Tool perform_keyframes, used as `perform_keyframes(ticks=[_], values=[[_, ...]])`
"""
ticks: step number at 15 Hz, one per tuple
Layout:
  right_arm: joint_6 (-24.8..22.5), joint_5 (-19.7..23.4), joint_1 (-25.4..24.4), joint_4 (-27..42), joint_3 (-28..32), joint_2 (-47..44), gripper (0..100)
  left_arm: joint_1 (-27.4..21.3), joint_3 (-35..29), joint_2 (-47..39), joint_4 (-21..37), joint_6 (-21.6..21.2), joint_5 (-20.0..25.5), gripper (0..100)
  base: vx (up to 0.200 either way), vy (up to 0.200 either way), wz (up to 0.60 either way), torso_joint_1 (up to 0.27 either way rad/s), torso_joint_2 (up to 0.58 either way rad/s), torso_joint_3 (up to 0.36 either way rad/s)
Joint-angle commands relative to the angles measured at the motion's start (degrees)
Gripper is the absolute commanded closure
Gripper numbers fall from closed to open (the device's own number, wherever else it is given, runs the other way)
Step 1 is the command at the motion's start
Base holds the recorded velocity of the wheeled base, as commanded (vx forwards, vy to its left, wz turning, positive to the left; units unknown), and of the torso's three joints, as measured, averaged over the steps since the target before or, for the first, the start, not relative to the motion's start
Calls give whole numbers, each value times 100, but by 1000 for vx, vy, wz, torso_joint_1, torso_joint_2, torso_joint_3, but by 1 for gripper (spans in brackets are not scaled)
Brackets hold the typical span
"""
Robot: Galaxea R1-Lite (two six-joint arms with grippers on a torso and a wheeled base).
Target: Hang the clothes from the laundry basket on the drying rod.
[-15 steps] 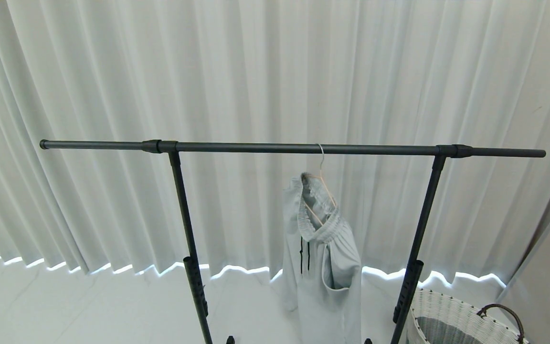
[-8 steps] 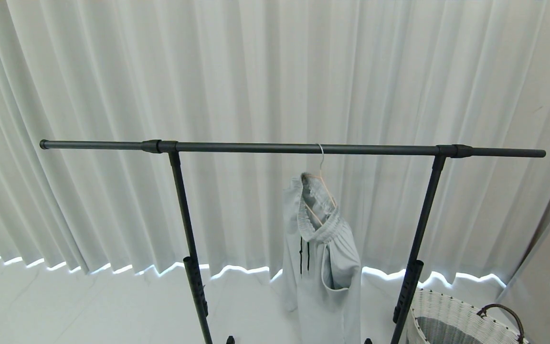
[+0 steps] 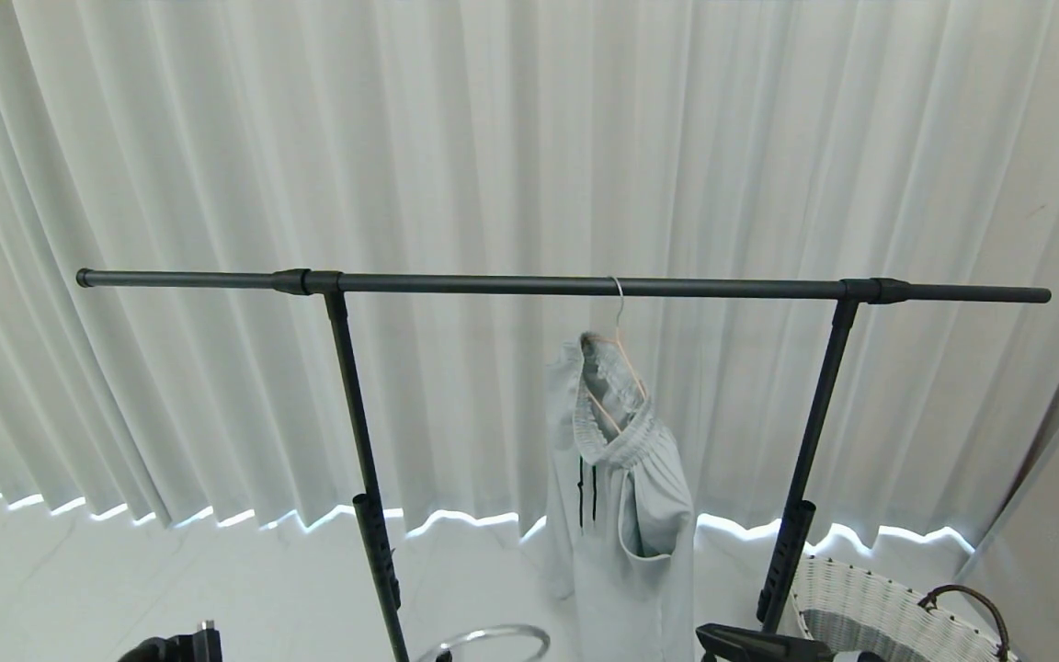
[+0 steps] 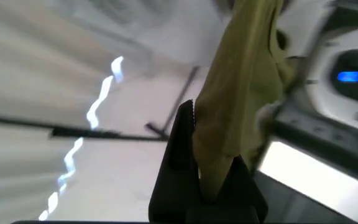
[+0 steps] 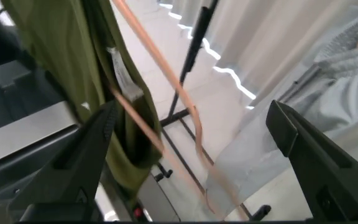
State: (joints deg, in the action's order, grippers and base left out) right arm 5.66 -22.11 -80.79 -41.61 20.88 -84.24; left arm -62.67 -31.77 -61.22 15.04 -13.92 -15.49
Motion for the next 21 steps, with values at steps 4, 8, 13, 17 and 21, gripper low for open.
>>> perform_keyframes(ticks=[4,8,13,17,21], values=[[32,5,98,3,12,-128,0,712,-163,-21,-1,21,-1017,100,0,0,0,0,0,0],[542,5,265,21,267,-620,0,1003,-620,40,-19,47,-1096,100,0,0,0,0,0,0],[1350,-3,845,21,1278,-1640,0,1003,-1130,-21,-45,39,-1096,100,0,0,0,0,0,0],[1473,-12,986,3,1603,-2062,0,1003,-1209,-13,-45,56,-1087,100,0,0,0,0,0,0],[1737,-452,1162,3,1612,-2484,0,1003,-1244,14,-54,56,-1079,100,0,0,0,0,0,0]])
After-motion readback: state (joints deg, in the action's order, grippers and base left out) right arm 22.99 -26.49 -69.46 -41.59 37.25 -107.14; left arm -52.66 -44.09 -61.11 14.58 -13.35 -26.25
